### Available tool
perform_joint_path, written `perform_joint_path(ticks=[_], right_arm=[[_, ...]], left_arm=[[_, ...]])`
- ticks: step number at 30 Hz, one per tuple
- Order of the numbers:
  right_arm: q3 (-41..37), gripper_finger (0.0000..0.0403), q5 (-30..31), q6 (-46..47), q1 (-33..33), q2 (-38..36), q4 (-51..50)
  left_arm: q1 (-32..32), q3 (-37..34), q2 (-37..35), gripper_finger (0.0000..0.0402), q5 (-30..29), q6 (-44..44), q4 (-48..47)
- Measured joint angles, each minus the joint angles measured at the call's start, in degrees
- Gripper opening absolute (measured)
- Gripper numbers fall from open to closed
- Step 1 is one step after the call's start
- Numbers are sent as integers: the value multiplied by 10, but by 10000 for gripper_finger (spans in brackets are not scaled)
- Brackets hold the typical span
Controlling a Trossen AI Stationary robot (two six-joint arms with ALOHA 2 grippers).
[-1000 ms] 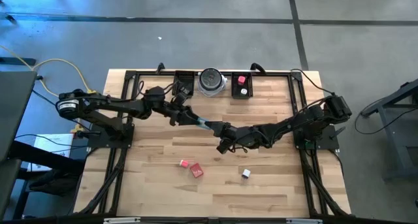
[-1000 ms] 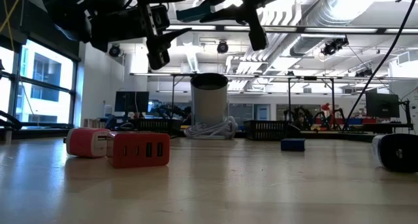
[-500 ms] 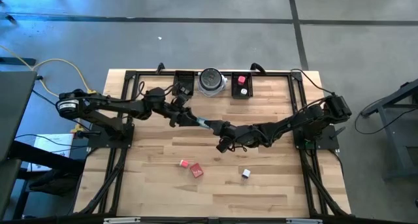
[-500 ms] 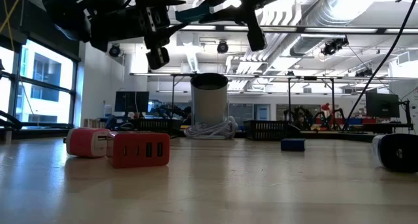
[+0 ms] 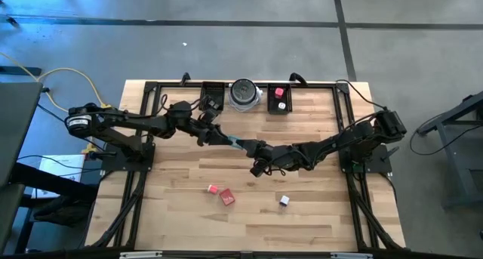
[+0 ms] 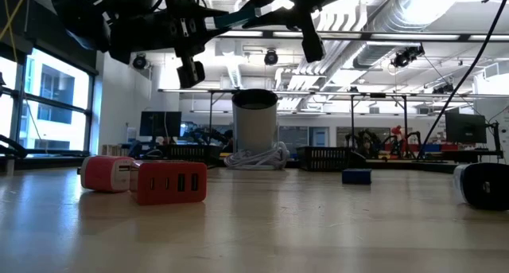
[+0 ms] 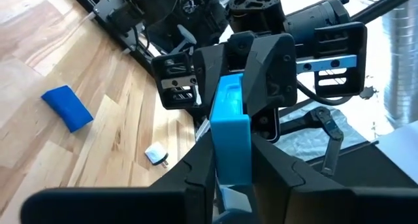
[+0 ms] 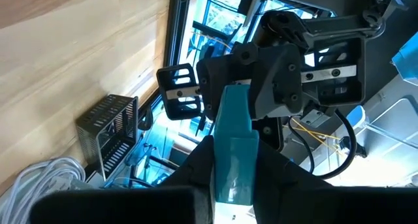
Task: Pick & Place Office items
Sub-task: Put the light blue timer into the left black basket
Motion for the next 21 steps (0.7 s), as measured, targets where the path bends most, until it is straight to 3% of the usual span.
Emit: perform_joint_path(ticks=[6,11,21], right_arm=[[0,55,-1,7,2,0,0],[-1,89,2,55,3,0,18],[-2,133,86,79,25,-5,57]], left_arm=[[0,0,0,63,-1,25,1],[0,0,0,63,-4,56,9],[9,0,-1,63,-7,84,11]])
